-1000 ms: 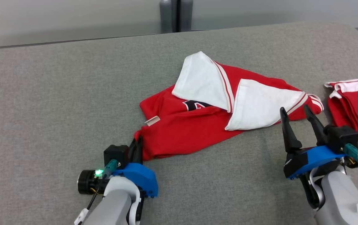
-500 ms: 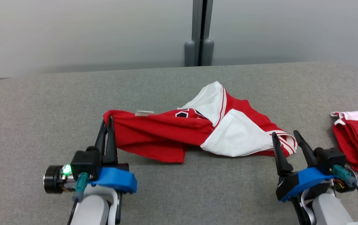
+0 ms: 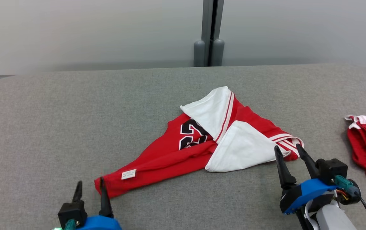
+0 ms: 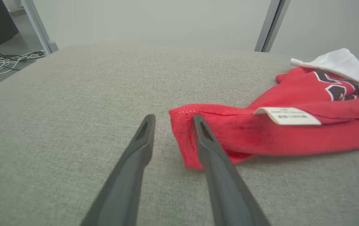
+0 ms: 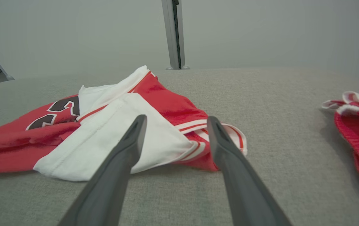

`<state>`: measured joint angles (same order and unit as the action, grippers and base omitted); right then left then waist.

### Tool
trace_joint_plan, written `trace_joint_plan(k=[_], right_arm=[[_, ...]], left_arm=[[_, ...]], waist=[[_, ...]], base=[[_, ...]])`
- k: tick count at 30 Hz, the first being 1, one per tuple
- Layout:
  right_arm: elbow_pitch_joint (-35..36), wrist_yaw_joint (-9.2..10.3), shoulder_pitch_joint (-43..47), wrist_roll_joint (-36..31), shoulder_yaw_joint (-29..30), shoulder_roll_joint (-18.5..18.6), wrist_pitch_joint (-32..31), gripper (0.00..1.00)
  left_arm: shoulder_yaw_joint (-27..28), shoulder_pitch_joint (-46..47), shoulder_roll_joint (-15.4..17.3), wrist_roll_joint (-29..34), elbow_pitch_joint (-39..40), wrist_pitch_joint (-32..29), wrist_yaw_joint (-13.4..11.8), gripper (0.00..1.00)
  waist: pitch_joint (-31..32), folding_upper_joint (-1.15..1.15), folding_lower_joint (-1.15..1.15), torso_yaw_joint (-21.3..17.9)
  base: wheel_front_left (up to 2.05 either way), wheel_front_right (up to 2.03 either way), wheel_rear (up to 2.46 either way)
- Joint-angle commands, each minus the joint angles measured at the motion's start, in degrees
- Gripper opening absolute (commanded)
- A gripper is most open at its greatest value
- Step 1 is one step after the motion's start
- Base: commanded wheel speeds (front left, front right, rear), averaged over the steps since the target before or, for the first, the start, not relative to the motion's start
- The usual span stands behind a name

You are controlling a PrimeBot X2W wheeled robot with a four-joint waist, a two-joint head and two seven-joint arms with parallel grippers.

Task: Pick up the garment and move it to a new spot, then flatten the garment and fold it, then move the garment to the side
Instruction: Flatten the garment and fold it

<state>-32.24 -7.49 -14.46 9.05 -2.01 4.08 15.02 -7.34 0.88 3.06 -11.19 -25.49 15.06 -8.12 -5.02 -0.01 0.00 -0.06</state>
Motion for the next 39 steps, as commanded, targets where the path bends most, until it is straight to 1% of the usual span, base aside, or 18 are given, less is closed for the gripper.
trace_joint_plan(k=[1, 6, 10, 13, 17, 18, 19, 20, 22, 24, 31, 36, 39], right_arm=[[-0.74, -0.01, -2.04, 0.02, -0.43, 0.93, 0.2, 1.0], [-3.67, -0.01, -6.06, 0.18, -2.45, 2.79, 0.2, 1.0], [-8.87, -0.01, -9.21, 0.57, -3.36, 3.89, 0.19, 1.0], [-12.73, -0.01, -11.13, 1.29, -5.02, 4.94, 0.2, 1.0], [-15.79, -0.01, -12.27, 2.85, -7.88, 6.32, 0.2, 1.0], [-16.16, -0.01, -12.58, 3.01, -8.75, 6.68, 0.19, 0.59], [-16.4, -0.01, -12.72, 3.42, -9.62, 6.82, 0.2, 0.24], [-16.42, -0.01, -12.9, 3.98, -10.31, 6.97, 0.2, 0.0], [-15.52, -0.01, -13.23, 4.97, -11.96, 7.36, 0.19, 0.0], [-13.15, -0.01, -13.28, 5.66, -13.04, 8.16, 0.21, 0.0], [-2.11, -0.01, -8.18, 6.48, -14.64, 10.02, 0.21, 0.0], [4.11, -0.01, -1.26, 6.94, -13.73, 11.14, 0.2, 0.0], [4.68, -0.01, 3.1, 7.22, -13.29, 11.75, 0.2, 0.0]], left_arm=[[0.73, 1.7, -0.11, -0.45, 0.75, 0.16, -0.79, 1.0], [-1.38, 3.58, -0.13, -2.16, 2.35, 0.16, -1.66, 1.0], [-3.29, 4.54, -0.18, -2.99, 3.01, 0.16, -2.2, 1.0], [-4.22, 4.8, -0.18, -3.47, 3.26, 0.16, -2.61, 1.0], [-5.33, 5.22, -0.19, -4.26, 4.19, 0.16, -3.08, 1.0], [-5.52, 5.29, -0.19, -4.38, 4.36, 0.16, -3.36, 1.0], [-5.63, 5.42, -0.19, -4.57, 4.52, 0.16, -3.55, 1.0], [-5.7, 5.58, -0.19, -4.72, 4.68, 0.16, -3.61, 1.0], [-5.93, 5.71, -0.18, -4.76, 4.95, 0.16, -3.59, 1.0], [-6.16, 5.98, -0.18, -4.4, 5.49, 0.16, -3.53, 1.0], [-7.06, 5.48, -0.19, -4.08, 5.55, 0.16, -2.5, 1.0], [-7.57, 4.15, -0.18, -4.79, 4.75, 0.16, -2.07, 1.0], [-7.78, 3.59, -0.18, -4.91, 4.27, 0.16, -1.88, 1.0]], waist=[[-1.37, 0.01, 0.0, 1.3], [-3.16, 0.01, 0.0, 3.41], [-3.93, 0.01, 0.0, 4.82], [-4.45, 0.01, 0.0, 5.44], [-5.1, 0.01, 0.0, 5.69], [-5.24, 0.01, 0.0, 5.67], [-5.37, 0.01, 0.0, 5.6], [-5.49, 0.01, 0.0, 5.49], [-5.8, 0.01, 0.0, 5.23], [-5.91, 0.01, 0.0, 4.82], [-3.63, 0.01, 0.0, 2.03], [-1.17, 0.01, 0.0, -0.46], [-0.17, 0.01, 0.0, -1.76]], base=[[0.0, 0.0, 0.0], [0.0, 0.0, 0.0], [0.0, 0.0, 0.0], [0.0, 0.0, 0.0], [0.0, 0.0, 0.0], [0.0, 0.0, 0.0], [0.0, 0.0, 0.0], [0.0, 0.0, 0.0], [0.0, 0.0, 0.0], [0.0, 0.0, 0.0], [0.0, 0.0, 0.0], [0.0, 0.0, 0.0], [0.0, 0.0, 0.0]])
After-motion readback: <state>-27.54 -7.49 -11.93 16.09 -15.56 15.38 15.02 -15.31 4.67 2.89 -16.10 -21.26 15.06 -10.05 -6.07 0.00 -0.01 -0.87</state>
